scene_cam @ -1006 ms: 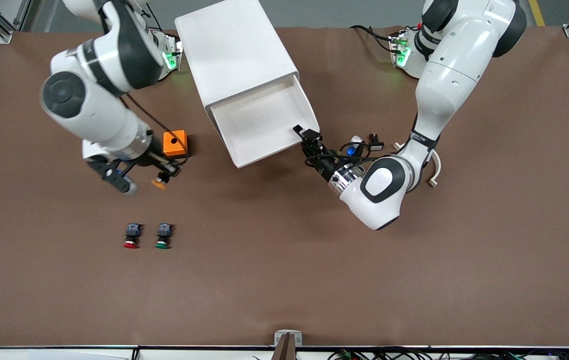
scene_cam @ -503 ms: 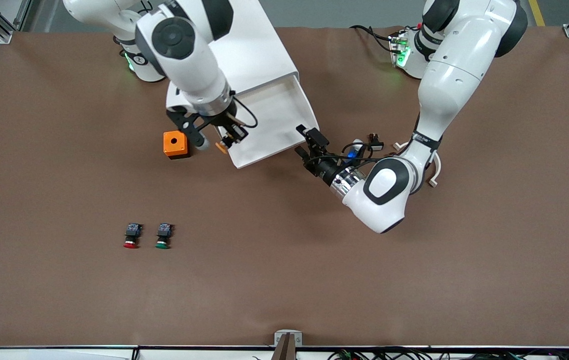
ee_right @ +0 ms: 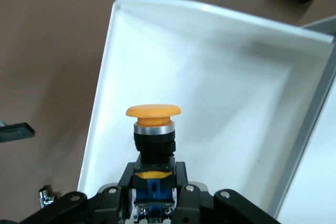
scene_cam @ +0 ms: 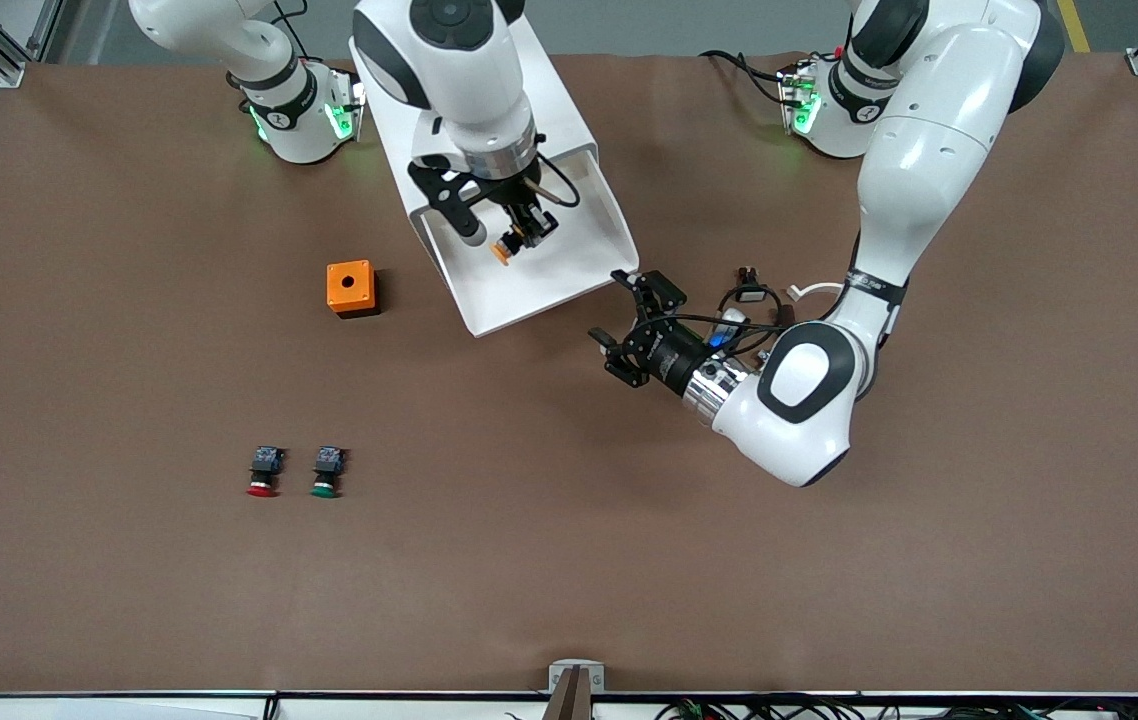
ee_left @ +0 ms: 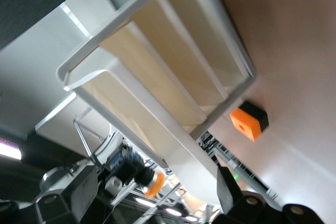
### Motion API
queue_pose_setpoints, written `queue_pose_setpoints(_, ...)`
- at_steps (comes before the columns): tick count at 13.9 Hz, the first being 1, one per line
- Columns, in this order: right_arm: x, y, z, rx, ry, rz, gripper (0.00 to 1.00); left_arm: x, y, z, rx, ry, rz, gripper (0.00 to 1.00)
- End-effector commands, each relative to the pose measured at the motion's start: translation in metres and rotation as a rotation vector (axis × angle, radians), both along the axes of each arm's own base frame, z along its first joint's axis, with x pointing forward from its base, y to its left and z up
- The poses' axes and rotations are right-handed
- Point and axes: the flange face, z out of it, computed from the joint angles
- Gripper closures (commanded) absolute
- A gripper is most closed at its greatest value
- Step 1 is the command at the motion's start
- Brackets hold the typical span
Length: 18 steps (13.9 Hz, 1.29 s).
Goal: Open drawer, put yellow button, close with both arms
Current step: 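Lift the yellow button with the right gripper over the open drawer, then lower the yellow button into the drawer and open the right gripper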
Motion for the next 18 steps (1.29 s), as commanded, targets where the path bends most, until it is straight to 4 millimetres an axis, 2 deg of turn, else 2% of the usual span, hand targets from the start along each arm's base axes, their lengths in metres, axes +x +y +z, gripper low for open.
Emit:
queue_pose_setpoints(1, -0.009, 0.017, -0.019, -0.026, -0.022, -0.024, 1.0, 0.015, 0.009, 0.014, -0.137, -0.196, -0.024, 0.0)
queue_pose_setpoints(4, -0.015, 0.029, -0.034, -0.034, -0.016, -0.032, 1.0, 0.033, 0.026, 0.045, -0.252, -0.458, -0.066, 0.0)
queue_pose_setpoints(6, -0.014, 0.03, -0.038, -0.043, -0.016, -0.037, 1.0, 0.034, 0.036, 0.069, -0.282, -0.621, -0.153, 0.0)
queue_pose_setpoints(8, -0.016, 0.034, -0.043, -0.046, -0.011, -0.033, 1.0, 0.036, 0.046, 0.091, -0.244, -0.752, -0.238, 0.0)
queue_pose_setpoints(9, -0.016, 0.036, -0.045, -0.049, -0.009, -0.042, 1.0, 0.037, 0.051, 0.109, -0.193, -0.837, -0.284, 0.0)
queue_pose_setpoints(11, -0.015, 0.044, -0.051, -0.051, -0.002, -0.068, 1.0, 0.036, 0.047, 0.13, -0.095, -0.961, -0.355, 0.0)
queue_pose_setpoints(14, -0.015, 0.061, -0.057, -0.046, 0.006, -0.117, 1.0, 0.035, 0.042, 0.136, 0.011, -1.048, -0.444, 0.0)
queue_pose_setpoints(16, -0.015, 0.072, -0.059, -0.038, 0.01, -0.14, 0.99, 0.03, 0.033, 0.131, 0.095, -1.084, -0.546, 0.0)
queue_pose_setpoints(17, -0.016, 0.076, -0.058, -0.034, 0.01, -0.138, 0.91, 0.028, 0.028, 0.131, 0.134, -1.112, -0.589, 0.0)
queue_pose_setpoints(18, -0.016, 0.077, -0.057, -0.032, 0.01, -0.137, 0.75, 0.024, 0.019, 0.131, 0.171, -1.141, -0.635, 0.0)
